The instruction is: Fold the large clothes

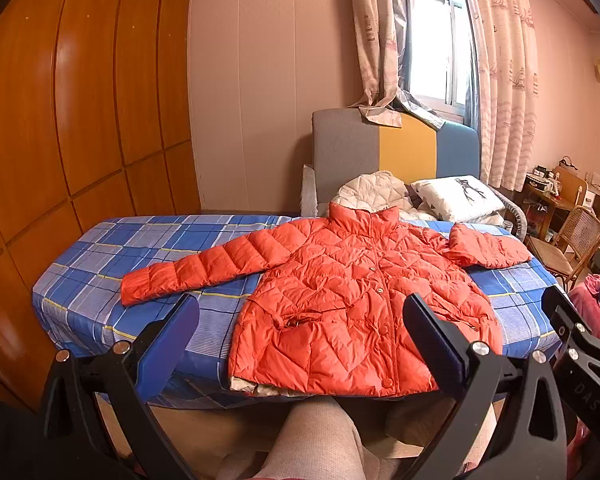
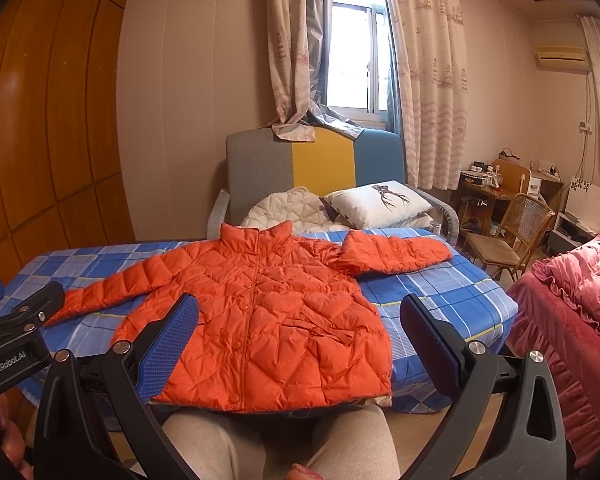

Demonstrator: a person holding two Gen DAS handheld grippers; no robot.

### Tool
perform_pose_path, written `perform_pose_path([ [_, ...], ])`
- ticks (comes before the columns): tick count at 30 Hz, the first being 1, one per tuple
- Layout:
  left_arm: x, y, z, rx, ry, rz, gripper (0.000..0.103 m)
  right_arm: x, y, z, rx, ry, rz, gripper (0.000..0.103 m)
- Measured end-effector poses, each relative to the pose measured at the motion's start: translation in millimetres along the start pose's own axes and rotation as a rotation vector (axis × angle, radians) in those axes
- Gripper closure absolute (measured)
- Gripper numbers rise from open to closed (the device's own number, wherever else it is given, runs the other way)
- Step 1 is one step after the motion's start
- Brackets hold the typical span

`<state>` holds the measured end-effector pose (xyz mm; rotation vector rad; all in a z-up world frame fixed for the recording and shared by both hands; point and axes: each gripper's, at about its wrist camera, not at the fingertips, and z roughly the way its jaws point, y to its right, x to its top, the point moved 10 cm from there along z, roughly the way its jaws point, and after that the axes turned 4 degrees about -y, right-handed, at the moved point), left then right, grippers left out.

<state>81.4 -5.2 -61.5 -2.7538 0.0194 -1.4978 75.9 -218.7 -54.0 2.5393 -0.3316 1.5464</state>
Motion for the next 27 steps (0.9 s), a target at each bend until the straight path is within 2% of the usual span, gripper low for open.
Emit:
perform_pose_path([
  [27,-2.3,2.1,11.1,-0.004,-0.012,0.002,0.002,-2.6,0.0,3.0,-0.002,-0.006,0.003,0.003],
])
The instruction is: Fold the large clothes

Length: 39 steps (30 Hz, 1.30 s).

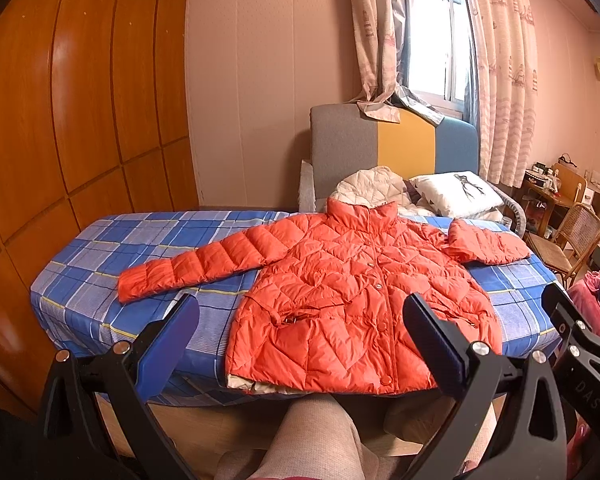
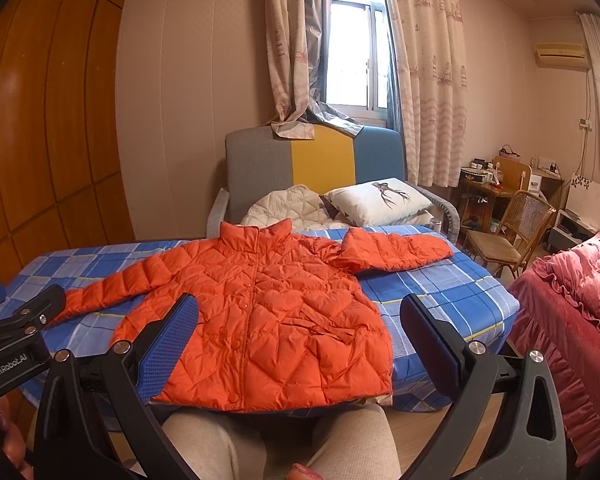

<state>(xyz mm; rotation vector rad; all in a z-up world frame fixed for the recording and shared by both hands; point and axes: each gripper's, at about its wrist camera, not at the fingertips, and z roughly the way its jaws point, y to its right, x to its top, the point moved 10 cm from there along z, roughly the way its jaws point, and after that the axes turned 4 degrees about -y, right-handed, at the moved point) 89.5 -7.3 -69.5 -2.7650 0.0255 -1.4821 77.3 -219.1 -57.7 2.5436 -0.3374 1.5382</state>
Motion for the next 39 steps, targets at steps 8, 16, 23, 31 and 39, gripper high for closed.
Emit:
perform_pose_path([
  [8,1.7,1.3,20.2,0.024,-0.047,0.019,0.002,-5.1,10.0,22.1,0.013,-0.036,0.015,0.003],
  [16,1.2,3.4,82.1,0.061,-0.153,0.045,0.002,-2.9,58.8,88.6,-0.067,-0.079,0.100,0.003],
  [23,-11.4,22.2,154.9,0.002,-0.255,0.063,0.002,-23.8,104.9,188.3,-0.124,-0.230,0.101,0.003],
  [31,-30.6,26.8,242.1,0.025,-0.389,0.059,0.002,-30.6,176.6,301.1,-0.086,-0.339,0.275,0.003],
  [39,-48.2,1.0,307.0,0.098,-0.475,-0.034,0.002,-20.7,278.7,403.0,-0.164,-0.384,0.525,0.024],
])
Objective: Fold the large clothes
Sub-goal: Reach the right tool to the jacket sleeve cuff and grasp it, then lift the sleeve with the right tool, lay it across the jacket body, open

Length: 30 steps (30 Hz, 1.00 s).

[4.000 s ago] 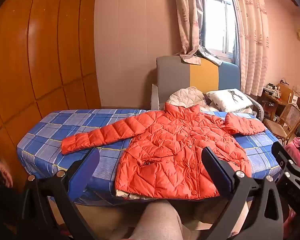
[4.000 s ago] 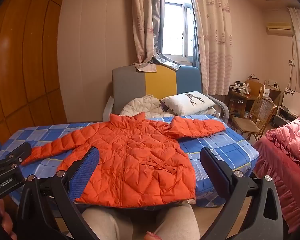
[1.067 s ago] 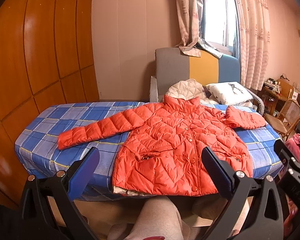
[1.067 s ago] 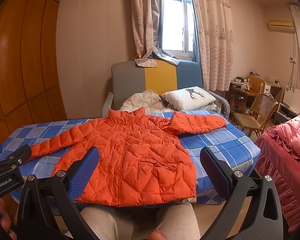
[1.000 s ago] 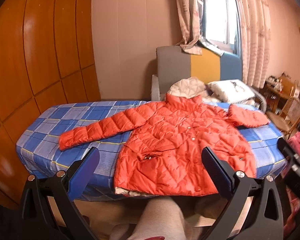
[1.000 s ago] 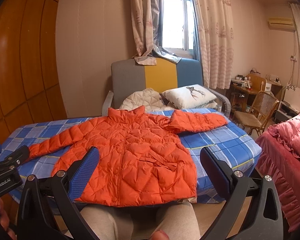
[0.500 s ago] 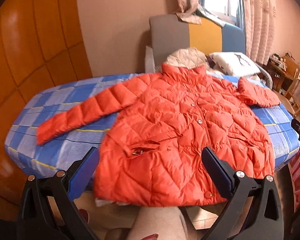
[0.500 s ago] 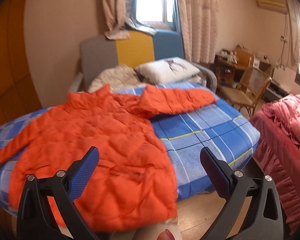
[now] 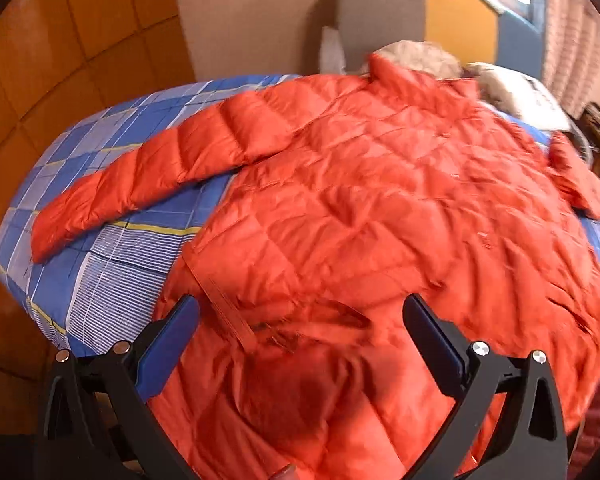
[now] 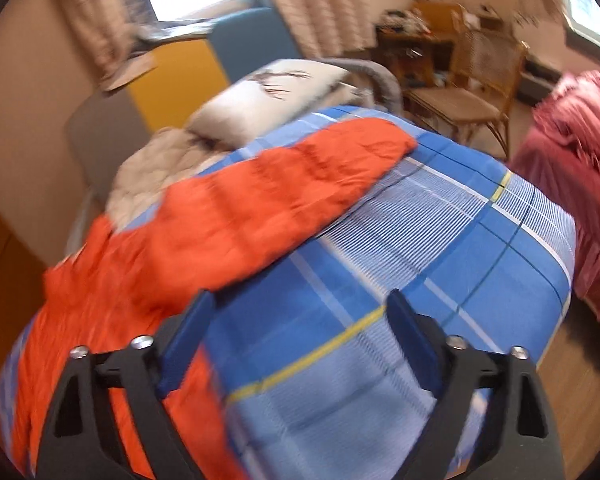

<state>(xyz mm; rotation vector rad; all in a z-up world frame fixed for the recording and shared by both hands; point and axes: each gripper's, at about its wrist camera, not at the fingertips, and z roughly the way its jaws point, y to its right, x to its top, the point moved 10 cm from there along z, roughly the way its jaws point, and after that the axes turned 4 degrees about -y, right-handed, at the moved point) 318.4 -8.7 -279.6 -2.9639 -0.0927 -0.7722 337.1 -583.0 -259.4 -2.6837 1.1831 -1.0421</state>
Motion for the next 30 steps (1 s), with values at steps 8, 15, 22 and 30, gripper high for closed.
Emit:
perform_pose_path([
  [8,8.1,-14.4,35.5,-0.026,-0.040,-0.091,0.002,51.9,33.4,67.6,0.021,-0.018,0.198,0.045],
  [15,15.1,-20.3,53.9,0.033,-0.026,-0.086,0.002,79.9,43.9,111.6,0.030,-0.028,0.326,0.045],
  [22,23.9,-17.9,59.4,0.092,-0.002,-0.037,0.002,104.3,50.0,135.8,0.000,0.009,0.351,0.059],
  [30,20.0,-19.7,75.3,0.069,-0.060,-0.070,0.002,112.9,44.7,130.5,0.055,0.054,0.358,0.098],
])
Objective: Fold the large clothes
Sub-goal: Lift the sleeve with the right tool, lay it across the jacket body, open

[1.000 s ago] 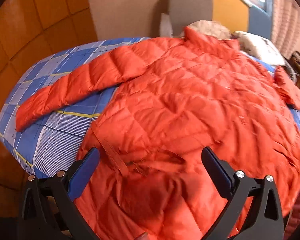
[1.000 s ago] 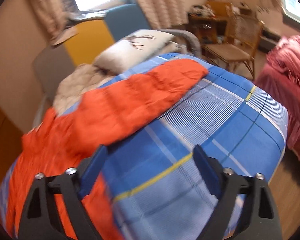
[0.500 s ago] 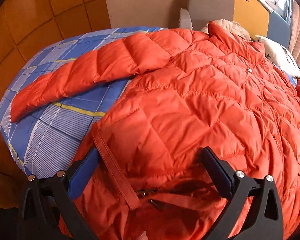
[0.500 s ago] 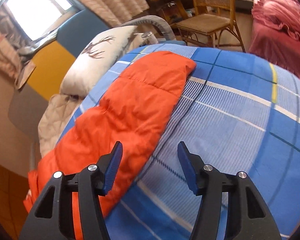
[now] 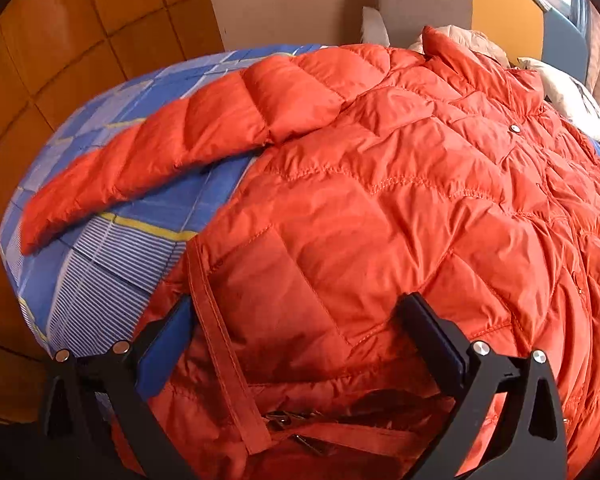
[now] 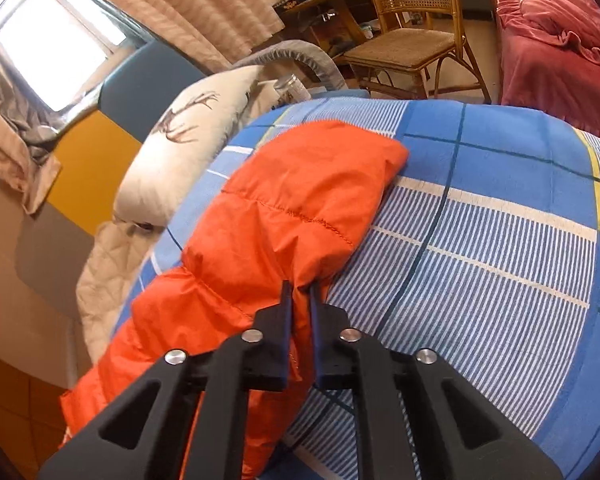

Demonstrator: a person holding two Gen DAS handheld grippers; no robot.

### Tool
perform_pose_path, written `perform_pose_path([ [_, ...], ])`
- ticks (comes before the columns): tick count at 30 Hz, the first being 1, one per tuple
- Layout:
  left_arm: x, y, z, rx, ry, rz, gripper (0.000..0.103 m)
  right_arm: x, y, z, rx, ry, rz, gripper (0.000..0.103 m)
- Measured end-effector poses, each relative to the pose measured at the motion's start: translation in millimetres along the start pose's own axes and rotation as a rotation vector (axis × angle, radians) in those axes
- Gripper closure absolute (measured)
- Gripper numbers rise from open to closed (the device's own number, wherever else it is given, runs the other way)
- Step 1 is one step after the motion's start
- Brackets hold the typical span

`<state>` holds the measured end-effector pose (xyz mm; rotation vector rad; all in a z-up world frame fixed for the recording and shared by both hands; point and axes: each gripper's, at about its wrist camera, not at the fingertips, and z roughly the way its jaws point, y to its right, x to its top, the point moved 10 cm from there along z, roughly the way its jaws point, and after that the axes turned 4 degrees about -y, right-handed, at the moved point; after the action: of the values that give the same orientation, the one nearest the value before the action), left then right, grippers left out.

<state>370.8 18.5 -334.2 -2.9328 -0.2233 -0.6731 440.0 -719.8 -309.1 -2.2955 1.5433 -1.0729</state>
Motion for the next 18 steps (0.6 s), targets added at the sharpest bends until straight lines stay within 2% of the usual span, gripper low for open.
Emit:
perform_pose_path([
  [5,-2.6,2.4,-1.6,-0.005,0.000,0.023,0.002,13.1,10.2,-36.3,-0.039,0.088,0.009,0.099],
  [9,-5.7,-6.8,-8.6,-0.018,0.004,-0.009,0.002,24.3,25.3,-63.0,-0.088,0.143,0.020,0.100],
  [13,-6.7,-27.0,-9.5,0.060,0.013,-0.026,0.002,21.9,16.9,-81.1,-0.137,0.169,-0.062,0.100],
  [15,-6.6,-36.3,-10.6,0.128,0.027,-0.025,0.002,19.9,7.0,-89.7,-0.145,0.189,-0.109,0.100],
  [16,-5.6,-42.6,-11.5,0.187,0.040,-0.020,0.002,18.0,-3.1,-95.3,-0.149,0.202,-0.150,0.100],
  [18,-3.7,-46.0,-12.4,0.228,0.056,-0.003,0.002,12.4,-17.8,-105.2,-0.158,0.223,-0.223,0.100],
])
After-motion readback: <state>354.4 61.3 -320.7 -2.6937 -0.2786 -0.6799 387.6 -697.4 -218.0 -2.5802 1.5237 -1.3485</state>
